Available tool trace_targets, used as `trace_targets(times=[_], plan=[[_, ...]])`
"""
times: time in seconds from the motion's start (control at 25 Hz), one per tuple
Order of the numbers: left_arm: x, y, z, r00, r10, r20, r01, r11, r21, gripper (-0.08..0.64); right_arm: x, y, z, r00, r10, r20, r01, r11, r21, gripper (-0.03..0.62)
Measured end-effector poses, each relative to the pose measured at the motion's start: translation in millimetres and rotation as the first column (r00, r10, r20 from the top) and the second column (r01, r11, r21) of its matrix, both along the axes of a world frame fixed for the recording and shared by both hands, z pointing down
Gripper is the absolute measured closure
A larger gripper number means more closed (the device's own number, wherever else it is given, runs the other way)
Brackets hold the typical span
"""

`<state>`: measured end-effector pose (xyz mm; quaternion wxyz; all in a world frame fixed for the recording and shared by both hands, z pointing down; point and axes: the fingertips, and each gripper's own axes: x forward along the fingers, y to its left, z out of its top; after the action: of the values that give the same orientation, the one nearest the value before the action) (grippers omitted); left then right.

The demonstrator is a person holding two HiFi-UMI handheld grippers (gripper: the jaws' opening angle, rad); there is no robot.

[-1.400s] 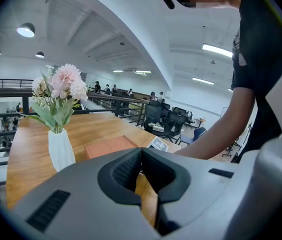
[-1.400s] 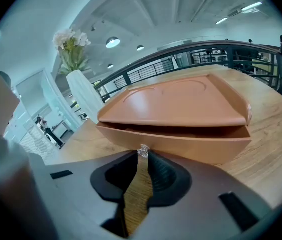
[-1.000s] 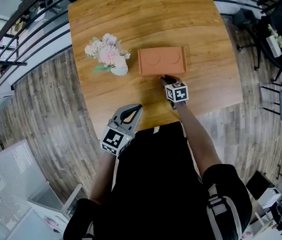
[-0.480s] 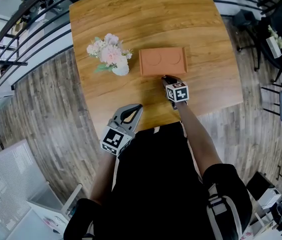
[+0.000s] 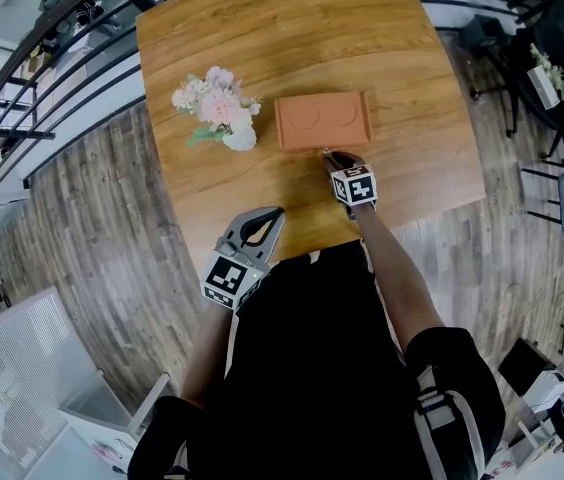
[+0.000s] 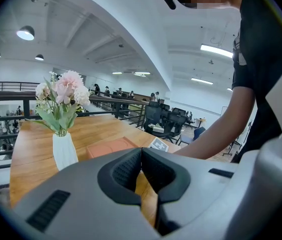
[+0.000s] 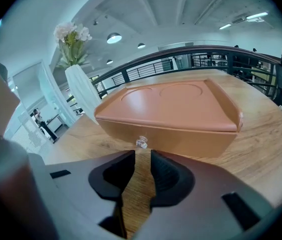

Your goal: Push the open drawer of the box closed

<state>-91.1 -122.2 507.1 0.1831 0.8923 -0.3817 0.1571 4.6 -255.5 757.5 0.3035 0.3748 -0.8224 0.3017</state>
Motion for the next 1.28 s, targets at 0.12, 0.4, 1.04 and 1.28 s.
trace_targets(times=[0.12, 0.4, 1.04, 1.28], plan=[[5.0, 3.4, -2.1, 1.0, 0.015, -0.003, -0.015, 1.0, 0.012, 0.537, 6.8, 6.7, -2.7, 1.0, 0.003, -0.013, -0.003, 1.0, 0.014, 0.479], [12.6, 17.7, -10.4, 0.999, 0.043, -0.01, -0.043, 0.999, 0.034, 0.537, 18.0, 25.2, -24.6, 1.0, 0.024, 0.02, -0.026, 0.997, 0.071, 0.575], [5.9, 59.0, -15.9, 0.995, 0.1, -0.021, -0.099, 0.993, 0.065, 0.537, 27.7, 74.2, -89.0, 0.998, 0.047, 0.051, -0.056, 0.977, 0.205, 0.575], [-6.3, 70.5, -17.2, 0.994, 0.108, -0.027, -0.106, 0.991, 0.078, 0.537, 25.3, 101.6, -105.7, 0.997, 0.054, 0.052, -0.065, 0.972, 0.227, 0.577]])
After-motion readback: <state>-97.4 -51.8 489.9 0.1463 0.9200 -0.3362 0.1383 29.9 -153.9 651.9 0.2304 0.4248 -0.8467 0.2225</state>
